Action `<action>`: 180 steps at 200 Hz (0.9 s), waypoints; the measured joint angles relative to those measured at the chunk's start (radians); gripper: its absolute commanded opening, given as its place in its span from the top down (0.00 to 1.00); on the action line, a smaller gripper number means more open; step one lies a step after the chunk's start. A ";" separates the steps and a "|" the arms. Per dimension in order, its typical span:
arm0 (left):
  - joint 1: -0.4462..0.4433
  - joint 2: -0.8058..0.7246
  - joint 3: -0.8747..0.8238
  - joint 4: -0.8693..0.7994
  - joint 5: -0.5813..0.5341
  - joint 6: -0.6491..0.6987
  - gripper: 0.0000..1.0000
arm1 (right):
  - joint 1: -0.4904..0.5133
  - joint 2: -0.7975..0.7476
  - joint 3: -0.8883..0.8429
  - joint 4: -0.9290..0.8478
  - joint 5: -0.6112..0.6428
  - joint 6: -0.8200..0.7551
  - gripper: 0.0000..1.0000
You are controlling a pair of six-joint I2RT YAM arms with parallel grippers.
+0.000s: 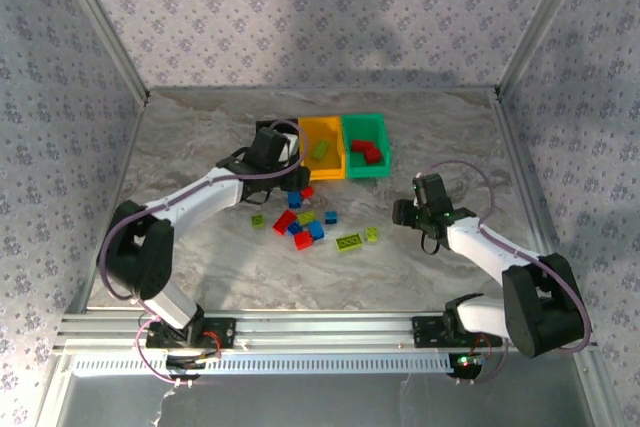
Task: Sort the legos into containers by color
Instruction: Pick up the lego from the center of the table.
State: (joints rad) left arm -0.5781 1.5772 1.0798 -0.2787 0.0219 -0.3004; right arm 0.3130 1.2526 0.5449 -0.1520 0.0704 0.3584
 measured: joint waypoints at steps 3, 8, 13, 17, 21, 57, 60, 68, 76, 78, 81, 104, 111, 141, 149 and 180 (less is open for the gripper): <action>0.002 -0.008 -0.010 0.003 -0.002 0.000 0.35 | 0.000 0.003 0.000 0.000 -0.005 0.000 0.35; 0.005 -0.021 -0.029 0.008 -0.008 0.000 0.35 | 0.002 0.008 0.000 0.000 -0.013 0.000 0.35; 0.009 -0.035 -0.047 0.014 -0.012 0.000 0.35 | 0.007 0.014 0.000 0.000 -0.025 0.001 0.35; 0.012 -0.044 -0.059 0.017 -0.016 0.000 0.35 | 0.011 0.019 0.000 0.000 -0.035 0.003 0.35; 0.016 -0.053 -0.072 0.021 -0.019 0.000 0.35 | 0.015 0.023 0.000 0.000 -0.042 0.004 0.35; 0.050 -0.134 -0.181 0.053 -0.055 0.000 0.35 | 0.089 0.055 0.013 -0.005 -0.093 0.040 0.35; 0.052 -0.142 -0.191 0.057 -0.061 0.000 0.35 | 0.097 0.056 0.016 -0.006 -0.093 0.045 0.35; 0.057 -0.162 -0.217 0.071 -0.069 0.000 0.35 | 0.117 0.058 0.024 -0.010 -0.093 0.051 0.35; 0.061 -0.180 -0.241 0.082 -0.076 0.000 0.35 | 0.139 0.059 0.036 -0.017 -0.093 0.058 0.35; 0.061 -0.185 -0.247 0.086 -0.077 0.000 0.35 | 0.145 0.060 0.039 -0.019 -0.093 0.061 0.35; 0.063 -0.192 -0.256 0.091 -0.080 0.000 0.35 | 0.153 0.060 0.043 -0.021 -0.093 0.064 0.35; 0.069 -0.225 -0.314 0.130 -0.099 0.003 0.35 | 0.194 0.073 0.087 -0.047 -0.099 0.092 0.35; 0.073 -0.230 -0.330 0.145 -0.103 0.004 0.35 | 0.206 0.080 0.101 -0.055 -0.102 0.099 0.35; 0.081 -0.242 -0.380 0.188 -0.117 0.012 0.35 | 0.257 0.116 0.154 -0.101 -0.092 0.124 0.36; 0.081 -0.244 -0.388 0.201 -0.121 0.016 0.35 | 0.269 0.129 0.167 -0.117 -0.087 0.129 0.36; 0.085 -0.248 -0.425 0.258 -0.124 0.017 0.36 | 0.306 0.171 0.188 -0.152 -0.059 0.162 0.37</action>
State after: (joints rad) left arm -0.4927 1.3293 0.6544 -0.0208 -0.1020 -0.2832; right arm 0.6189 1.4231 0.7326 -0.3042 0.0116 0.5205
